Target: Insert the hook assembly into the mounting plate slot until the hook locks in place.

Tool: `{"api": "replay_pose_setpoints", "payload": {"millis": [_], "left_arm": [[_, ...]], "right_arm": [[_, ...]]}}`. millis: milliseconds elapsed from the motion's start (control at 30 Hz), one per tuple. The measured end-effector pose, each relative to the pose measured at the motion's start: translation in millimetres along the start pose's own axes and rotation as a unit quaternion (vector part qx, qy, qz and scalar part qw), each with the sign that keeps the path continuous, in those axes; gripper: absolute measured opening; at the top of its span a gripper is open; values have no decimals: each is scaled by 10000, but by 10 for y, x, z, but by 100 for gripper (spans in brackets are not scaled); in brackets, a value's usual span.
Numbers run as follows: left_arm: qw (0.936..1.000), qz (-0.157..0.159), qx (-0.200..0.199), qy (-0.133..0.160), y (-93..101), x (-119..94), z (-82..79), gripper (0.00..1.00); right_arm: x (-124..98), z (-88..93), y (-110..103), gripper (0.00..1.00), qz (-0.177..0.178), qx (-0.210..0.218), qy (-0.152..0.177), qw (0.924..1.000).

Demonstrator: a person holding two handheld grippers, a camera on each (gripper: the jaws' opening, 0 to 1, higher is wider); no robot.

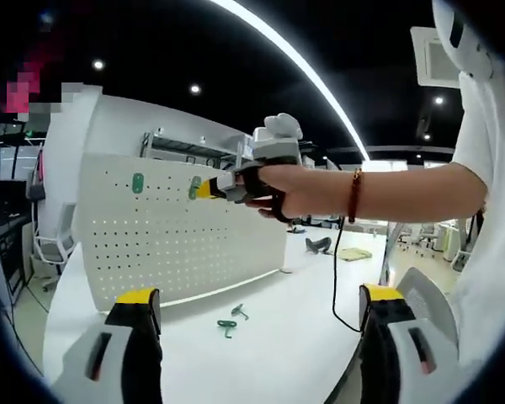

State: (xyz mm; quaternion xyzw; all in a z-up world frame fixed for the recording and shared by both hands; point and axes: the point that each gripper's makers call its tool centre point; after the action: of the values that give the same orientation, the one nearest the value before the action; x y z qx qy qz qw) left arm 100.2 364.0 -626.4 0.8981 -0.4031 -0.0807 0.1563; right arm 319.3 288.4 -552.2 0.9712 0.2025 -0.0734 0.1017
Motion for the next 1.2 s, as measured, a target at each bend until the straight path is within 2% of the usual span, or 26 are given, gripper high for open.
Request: {"api": "replay_pose_setpoints", "payload": {"millis": [267, 433, 533, 867, 1200], "left_arm": [[9999, -64, -93, 108, -39, -46, -21, 100], [9998, -79, -116, 105, -67, -62, -20, 100], [9997, -38, -190, 179, -86, -73, -42, 100], [9994, -85, -241, 241, -155, -79, -57, 100], [9993, -105, -269, 230, -224, -88, -62, 100]], "right_arm": [[112, -74, -1, 1, 108, -20, -11, 9999], [219, -87, 27, 1, 157, 205, -55, 9997], [244, -118, 14, 1, 253, 91, -55, 9996], [456, -266, 27, 1, 370, 162, 15, 9992], [582, -241, 38, 1, 458, 209, -102, 9987]]}}
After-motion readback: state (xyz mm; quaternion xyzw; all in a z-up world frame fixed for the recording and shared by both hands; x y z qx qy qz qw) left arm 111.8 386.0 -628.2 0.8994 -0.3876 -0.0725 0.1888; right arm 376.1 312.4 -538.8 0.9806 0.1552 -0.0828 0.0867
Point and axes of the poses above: the point that each gripper's makers call its tool centre point, and the gripper's own axes: x roughly forward along the fingers, y roughly to its right, z roughly out of its underside, and after that the axes turned 15 degrees about -x, right-handed
